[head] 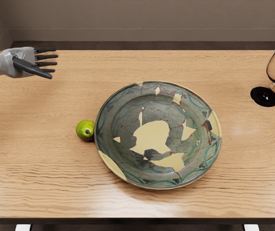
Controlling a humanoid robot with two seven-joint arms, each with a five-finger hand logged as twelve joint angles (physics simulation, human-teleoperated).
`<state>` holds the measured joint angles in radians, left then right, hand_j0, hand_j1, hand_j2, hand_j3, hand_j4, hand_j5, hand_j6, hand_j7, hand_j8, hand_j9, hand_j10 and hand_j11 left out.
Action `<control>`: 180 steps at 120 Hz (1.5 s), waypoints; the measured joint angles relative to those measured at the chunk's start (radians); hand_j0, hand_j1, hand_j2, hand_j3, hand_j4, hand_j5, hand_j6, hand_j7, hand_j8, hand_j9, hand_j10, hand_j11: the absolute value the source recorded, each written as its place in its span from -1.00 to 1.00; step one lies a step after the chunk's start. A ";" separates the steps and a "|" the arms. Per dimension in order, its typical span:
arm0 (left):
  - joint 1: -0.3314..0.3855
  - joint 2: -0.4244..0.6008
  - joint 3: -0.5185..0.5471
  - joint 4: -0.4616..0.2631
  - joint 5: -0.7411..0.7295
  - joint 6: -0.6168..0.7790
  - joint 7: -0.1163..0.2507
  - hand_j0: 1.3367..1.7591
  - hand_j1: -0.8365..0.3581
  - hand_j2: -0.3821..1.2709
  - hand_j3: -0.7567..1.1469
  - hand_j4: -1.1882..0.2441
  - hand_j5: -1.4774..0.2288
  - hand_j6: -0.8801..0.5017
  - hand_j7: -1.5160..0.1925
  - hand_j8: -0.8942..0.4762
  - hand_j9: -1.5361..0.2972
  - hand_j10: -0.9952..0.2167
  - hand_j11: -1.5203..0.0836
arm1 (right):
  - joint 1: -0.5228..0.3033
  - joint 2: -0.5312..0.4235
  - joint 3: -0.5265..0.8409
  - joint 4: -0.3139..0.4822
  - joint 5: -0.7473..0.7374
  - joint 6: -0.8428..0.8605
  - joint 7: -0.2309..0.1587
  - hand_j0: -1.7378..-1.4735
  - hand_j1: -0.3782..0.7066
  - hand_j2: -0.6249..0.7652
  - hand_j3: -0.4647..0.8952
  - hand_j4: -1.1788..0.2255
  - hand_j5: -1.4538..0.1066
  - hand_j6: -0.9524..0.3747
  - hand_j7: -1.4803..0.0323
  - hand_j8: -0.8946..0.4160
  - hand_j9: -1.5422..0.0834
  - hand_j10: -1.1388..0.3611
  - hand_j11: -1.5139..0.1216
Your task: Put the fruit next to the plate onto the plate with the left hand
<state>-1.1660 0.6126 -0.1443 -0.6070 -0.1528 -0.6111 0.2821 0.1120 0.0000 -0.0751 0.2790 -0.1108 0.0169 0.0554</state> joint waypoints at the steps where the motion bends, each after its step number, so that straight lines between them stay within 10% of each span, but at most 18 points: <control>1: 0.000 0.003 0.001 -0.005 0.000 0.000 0.000 0.52 0.98 -0.54 -0.20 0.66 0.73 0.27 0.77 0.31 0.68 0.64 0.90 | 0.000 0.000 0.000 0.000 0.000 0.000 0.000 -0.40 -0.92 -0.10 -0.32 0.66 0.84 0.42 0.93 0.35 0.88 0.50 0.83; 52: -0.025 0.012 -0.009 -0.070 0.153 0.000 -0.022 0.52 0.98 -0.54 -0.20 0.66 0.73 0.27 0.77 0.31 0.68 0.64 0.90 | 0.000 0.000 0.001 -0.007 -0.001 0.000 0.001 -0.40 -0.92 -0.10 -0.32 0.66 0.84 0.42 0.93 0.35 0.88 0.50 0.83; 81: -0.056 -0.003 0.029 -0.115 0.438 0.000 -0.360 0.52 0.98 -0.54 -0.20 0.66 0.73 0.27 0.77 0.30 0.68 0.64 0.90 | -0.001 0.000 0.001 -0.008 -0.001 0.000 0.001 -0.40 -0.92 -0.10 -0.32 0.66 0.84 0.42 0.93 0.35 0.88 0.50 0.83; 109: -0.129 0.058 0.378 -0.286 0.477 0.028 -0.745 0.52 0.99 -0.54 -0.20 0.66 0.73 0.27 0.77 0.30 0.68 0.64 0.90 | -0.001 0.000 0.001 -0.008 -0.001 0.000 0.001 -0.40 -0.92 -0.10 -0.32 0.66 0.84 0.42 0.93 0.35 0.88 0.50 0.83; 130: -0.112 0.125 0.491 -0.443 0.473 0.159 -0.816 0.52 0.99 -0.53 -0.20 0.66 0.73 0.27 0.77 0.30 0.68 0.64 0.90 | -0.001 0.000 0.001 -0.008 -0.001 0.000 0.001 -0.40 -0.92 -0.10 -0.32 0.66 0.84 0.42 0.93 0.35 0.88 0.50 0.83; 180: -0.050 0.206 0.508 -0.562 0.572 0.539 -0.884 0.52 0.99 -0.53 -0.20 0.66 0.73 0.27 0.77 0.30 0.68 0.64 0.90 | -0.001 0.000 0.001 -0.008 -0.001 0.000 0.001 -0.40 -0.92 -0.10 -0.32 0.66 0.84 0.42 0.93 0.35 0.88 0.50 0.83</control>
<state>-1.2156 0.8182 0.3637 -1.1689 0.4191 -0.0724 -0.6015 0.1113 0.0000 -0.0736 0.2715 -0.1120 0.0169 0.0566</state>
